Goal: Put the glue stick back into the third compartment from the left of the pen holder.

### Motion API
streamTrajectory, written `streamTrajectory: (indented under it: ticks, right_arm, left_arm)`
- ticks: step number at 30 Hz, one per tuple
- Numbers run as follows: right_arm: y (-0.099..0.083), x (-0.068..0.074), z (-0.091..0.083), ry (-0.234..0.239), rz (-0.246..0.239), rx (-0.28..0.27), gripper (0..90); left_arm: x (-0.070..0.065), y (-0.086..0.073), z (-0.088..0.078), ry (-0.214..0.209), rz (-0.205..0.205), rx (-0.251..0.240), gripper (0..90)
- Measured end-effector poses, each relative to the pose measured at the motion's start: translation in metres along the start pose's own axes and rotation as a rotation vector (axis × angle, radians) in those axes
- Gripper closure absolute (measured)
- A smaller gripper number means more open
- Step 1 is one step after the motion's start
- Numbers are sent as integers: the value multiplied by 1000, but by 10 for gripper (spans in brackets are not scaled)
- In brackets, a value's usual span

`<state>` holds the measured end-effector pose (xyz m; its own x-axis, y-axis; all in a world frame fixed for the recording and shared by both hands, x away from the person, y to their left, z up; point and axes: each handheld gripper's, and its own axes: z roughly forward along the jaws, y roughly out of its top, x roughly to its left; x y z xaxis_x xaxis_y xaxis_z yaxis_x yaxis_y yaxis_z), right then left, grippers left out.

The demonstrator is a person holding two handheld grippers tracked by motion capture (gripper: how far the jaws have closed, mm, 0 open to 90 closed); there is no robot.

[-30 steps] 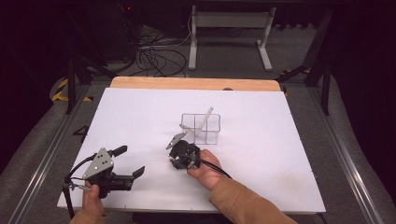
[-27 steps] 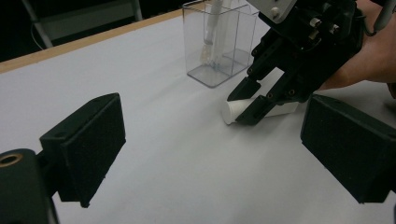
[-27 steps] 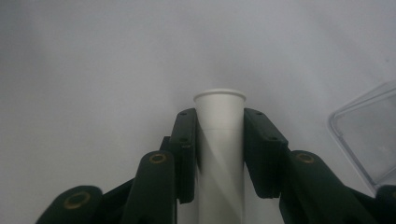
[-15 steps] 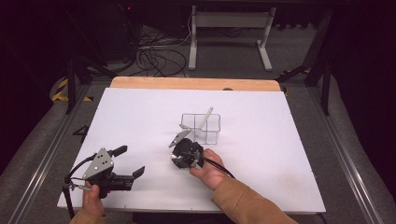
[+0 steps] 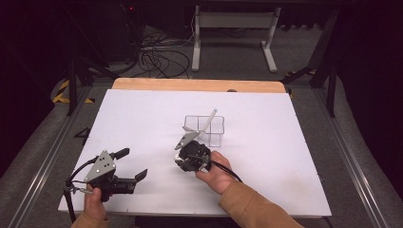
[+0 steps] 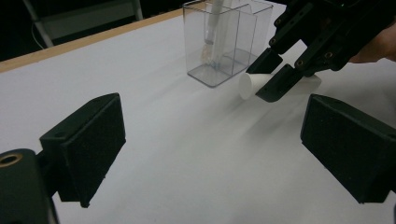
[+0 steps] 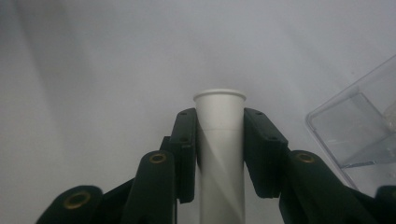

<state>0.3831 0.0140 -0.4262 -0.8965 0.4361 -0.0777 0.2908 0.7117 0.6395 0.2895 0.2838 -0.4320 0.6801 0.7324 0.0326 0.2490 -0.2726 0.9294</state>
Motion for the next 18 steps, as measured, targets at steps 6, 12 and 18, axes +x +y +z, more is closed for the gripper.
streamTrajectory:
  ticks: [6,12,18]
  right_arm:
    - [0,0,-9,5,-2,-28,671]
    - [0,0,-17,7,-4,-60,671]
    - [0,0,-24,4,1,-91,670]
  left_arm:
    - [0,0,0,-2,-1,1,73]
    - [0,0,1,-1,-2,1,73]
    - [0,0,1,-2,-1,-1,73]
